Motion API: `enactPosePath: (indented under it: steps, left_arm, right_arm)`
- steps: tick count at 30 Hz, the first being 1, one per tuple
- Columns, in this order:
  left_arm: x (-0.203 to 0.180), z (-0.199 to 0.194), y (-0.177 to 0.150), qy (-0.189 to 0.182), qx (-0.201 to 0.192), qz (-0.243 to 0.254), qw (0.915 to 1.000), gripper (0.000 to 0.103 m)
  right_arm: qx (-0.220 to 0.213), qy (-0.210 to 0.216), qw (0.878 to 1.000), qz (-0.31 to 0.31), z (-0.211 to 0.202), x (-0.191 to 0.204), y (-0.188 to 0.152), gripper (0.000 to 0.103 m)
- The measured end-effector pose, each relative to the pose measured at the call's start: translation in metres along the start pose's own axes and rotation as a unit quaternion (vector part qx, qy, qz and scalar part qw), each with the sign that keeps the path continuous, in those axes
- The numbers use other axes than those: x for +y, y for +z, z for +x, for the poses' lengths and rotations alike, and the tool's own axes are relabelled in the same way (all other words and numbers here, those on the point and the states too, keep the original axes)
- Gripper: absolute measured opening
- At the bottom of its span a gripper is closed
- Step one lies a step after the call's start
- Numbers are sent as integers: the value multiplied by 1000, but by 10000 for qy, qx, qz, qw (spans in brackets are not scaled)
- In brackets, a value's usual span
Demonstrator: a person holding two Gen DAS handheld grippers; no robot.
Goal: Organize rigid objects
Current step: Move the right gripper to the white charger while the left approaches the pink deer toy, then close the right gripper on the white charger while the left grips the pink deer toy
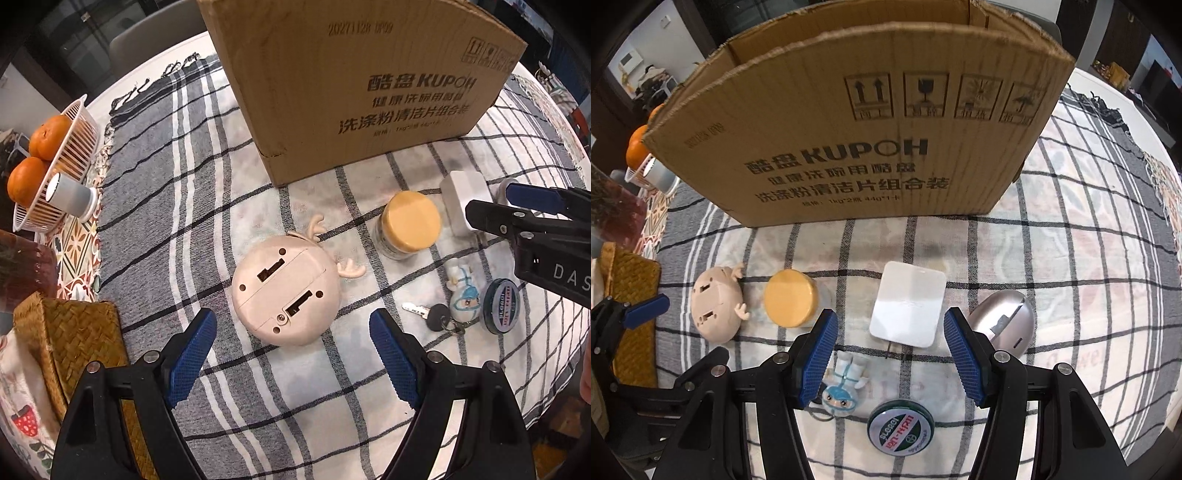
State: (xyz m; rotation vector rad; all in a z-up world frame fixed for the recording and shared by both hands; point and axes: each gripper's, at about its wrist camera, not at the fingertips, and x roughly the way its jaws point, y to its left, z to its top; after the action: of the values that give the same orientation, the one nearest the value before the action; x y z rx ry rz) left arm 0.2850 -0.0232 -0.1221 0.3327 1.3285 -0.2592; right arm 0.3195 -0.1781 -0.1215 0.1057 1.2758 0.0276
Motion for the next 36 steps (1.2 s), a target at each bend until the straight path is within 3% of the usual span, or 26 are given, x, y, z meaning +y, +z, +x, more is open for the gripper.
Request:
enactPosePath:
  steps: [16,20,23,25,36]
  left_arm:
    - [5,32,16,5,129,-20,9999,84]
    - [7,35,20,-11,74,-115,9999,75]
    - [9,37,22,12,46,-138,9999,73]
    - [10,37,22,-22,13,-208,9998,73]
    - [12,23,14,-226,-202,-640,9975,73]
  right_arm:
    - [213,-80,9996,144,38,-6,9,61]
    - [259,-63,9993,250,48,-11,10,61]
    - [277,-46,9990,337,57,-22,15,57]
    - [188,-150,9992,329,58,-24,15,50]
    - [54,-68,9995,296,45,-29,-2,47]
